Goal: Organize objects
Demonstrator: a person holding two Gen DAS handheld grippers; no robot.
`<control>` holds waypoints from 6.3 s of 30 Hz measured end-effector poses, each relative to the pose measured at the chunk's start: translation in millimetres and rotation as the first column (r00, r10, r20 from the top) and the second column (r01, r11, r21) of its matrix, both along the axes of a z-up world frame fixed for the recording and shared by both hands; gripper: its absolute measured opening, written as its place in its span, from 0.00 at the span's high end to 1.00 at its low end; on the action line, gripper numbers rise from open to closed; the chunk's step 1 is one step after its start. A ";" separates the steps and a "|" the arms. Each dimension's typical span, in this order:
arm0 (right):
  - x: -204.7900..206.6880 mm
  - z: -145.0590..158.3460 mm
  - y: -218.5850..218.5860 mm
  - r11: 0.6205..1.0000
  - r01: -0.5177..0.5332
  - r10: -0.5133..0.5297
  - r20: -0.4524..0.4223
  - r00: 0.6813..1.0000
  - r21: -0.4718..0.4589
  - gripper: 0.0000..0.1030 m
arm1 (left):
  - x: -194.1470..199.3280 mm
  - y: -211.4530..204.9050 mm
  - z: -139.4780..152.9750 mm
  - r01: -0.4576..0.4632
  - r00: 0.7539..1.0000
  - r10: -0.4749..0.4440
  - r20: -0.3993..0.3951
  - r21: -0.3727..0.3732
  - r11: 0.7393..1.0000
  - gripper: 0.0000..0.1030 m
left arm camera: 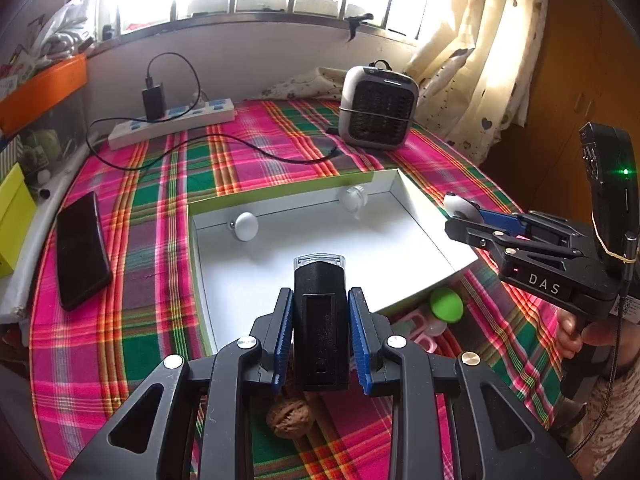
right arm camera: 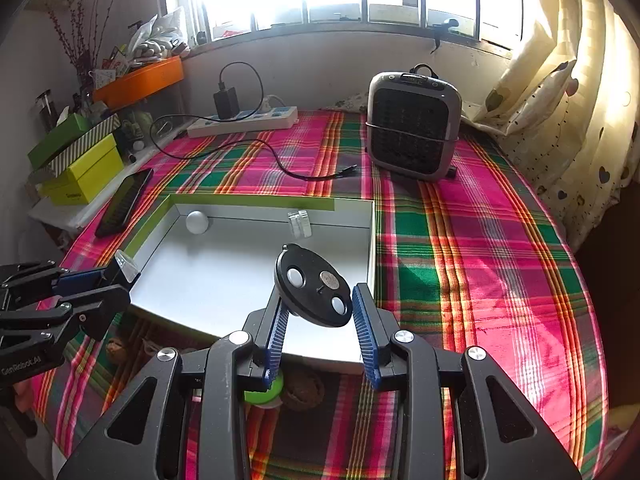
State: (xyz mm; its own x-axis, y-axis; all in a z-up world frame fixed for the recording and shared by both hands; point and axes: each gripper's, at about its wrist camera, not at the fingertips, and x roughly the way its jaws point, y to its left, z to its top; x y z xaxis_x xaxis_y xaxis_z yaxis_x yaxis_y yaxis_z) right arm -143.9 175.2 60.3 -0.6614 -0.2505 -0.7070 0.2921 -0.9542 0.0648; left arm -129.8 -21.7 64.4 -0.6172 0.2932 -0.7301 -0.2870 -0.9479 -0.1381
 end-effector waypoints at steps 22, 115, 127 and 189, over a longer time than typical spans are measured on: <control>-69.0 -12.0 2.1 1.000 0.007 -0.007 0.039 0.999 0.010 0.67 | -81.5 -20.7 -19.7 -0.076 0.995 0.074 0.064 0.025 0.997 0.76; -82.4 -42.8 -32.9 0.984 -0.065 0.054 0.071 0.996 0.166 0.67 | -108.2 -1.5 -40.9 -0.031 0.991 0.046 0.124 -0.115 0.993 0.76; -77.6 -37.4 -30.2 0.989 -0.038 0.031 0.052 0.998 0.146 0.58 | -99.3 -8.6 -37.6 -0.069 0.990 0.081 0.118 -0.101 0.992 0.73; 72.2 -17.0 -12.0 0.999 0.033 -0.031 -0.045 0.999 0.041 0.51 | 66.7 -18.7 -21.0 -0.185 0.982 0.182 -0.052 -0.065 0.981 0.67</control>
